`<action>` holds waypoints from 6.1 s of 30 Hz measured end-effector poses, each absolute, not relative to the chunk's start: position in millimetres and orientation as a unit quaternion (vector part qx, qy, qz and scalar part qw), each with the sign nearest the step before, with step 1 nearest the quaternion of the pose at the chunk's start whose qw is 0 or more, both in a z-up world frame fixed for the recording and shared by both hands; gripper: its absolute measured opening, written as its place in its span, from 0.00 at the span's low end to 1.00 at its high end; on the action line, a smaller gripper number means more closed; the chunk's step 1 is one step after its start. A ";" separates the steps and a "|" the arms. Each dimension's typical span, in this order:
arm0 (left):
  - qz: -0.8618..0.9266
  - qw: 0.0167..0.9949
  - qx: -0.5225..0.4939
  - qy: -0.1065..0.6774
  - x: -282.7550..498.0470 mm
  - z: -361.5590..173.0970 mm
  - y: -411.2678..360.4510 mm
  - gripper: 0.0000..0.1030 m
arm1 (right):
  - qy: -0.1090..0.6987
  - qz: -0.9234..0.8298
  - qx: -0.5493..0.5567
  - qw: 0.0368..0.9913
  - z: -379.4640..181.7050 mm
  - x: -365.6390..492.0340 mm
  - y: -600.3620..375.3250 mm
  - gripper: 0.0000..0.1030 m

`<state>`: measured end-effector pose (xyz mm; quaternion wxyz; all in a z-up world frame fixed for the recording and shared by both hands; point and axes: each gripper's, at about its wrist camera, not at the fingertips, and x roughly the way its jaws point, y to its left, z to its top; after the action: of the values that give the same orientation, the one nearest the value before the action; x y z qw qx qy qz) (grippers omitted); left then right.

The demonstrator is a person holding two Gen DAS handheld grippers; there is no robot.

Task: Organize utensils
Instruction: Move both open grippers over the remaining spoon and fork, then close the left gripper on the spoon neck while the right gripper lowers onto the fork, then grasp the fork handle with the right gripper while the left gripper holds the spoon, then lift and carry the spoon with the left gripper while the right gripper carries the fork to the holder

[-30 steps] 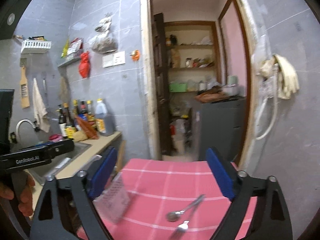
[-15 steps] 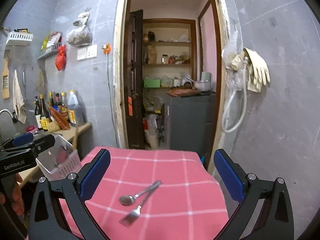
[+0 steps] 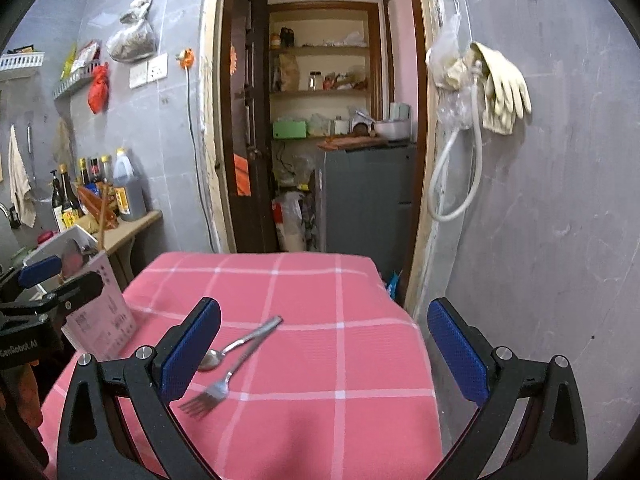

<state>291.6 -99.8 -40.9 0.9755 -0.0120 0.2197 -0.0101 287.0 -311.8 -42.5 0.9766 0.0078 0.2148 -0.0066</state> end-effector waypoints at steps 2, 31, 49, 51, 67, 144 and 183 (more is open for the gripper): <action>-0.017 0.973 -0.008 0.231 297.7 -48.8 -104.4 0.94 | 0.223 -0.007 0.011 0.975 -50.8 291.9 -316.2 0.99; -0.090 0.890 -0.053 0.444 398.8 -156.3 -110.4 0.62 | 0.393 0.091 0.087 0.911 -165.7 394.8 -306.4 0.67; -0.126 0.842 -0.186 0.490 411.3 -174.8 -92.9 0.16 | 0.448 0.132 0.012 0.884 -183.3 432.4 -238.5 0.53; -0.126 0.839 -0.193 0.494 412.2 -176.8 -93.4 0.12 | 0.451 0.126 -0.004 0.883 -182.7 432.7 -232.4 0.53; -0.048 0.846 -0.206 0.489 387.8 -163.8 -91.4 0.03 | 0.512 0.073 -0.041 0.855 -173.9 411.8 -233.7 0.26; 0.003 0.836 -0.182 0.518 224.2 -132.9 -6.1 0.02 | 0.586 0.149 0.076 0.793 -184.4 364.3 -221.0 0.10; -0.021 0.908 -0.077 0.412 220.0 12.5 39.8 0.02 | 0.225 0.168 0.057 0.958 52.2 275.9 -188.7 0.02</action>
<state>220.0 39.8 12.5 0.9078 -0.0766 0.4118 -0.0208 275.9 -188.7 52.2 0.9580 0.0568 0.2254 0.1680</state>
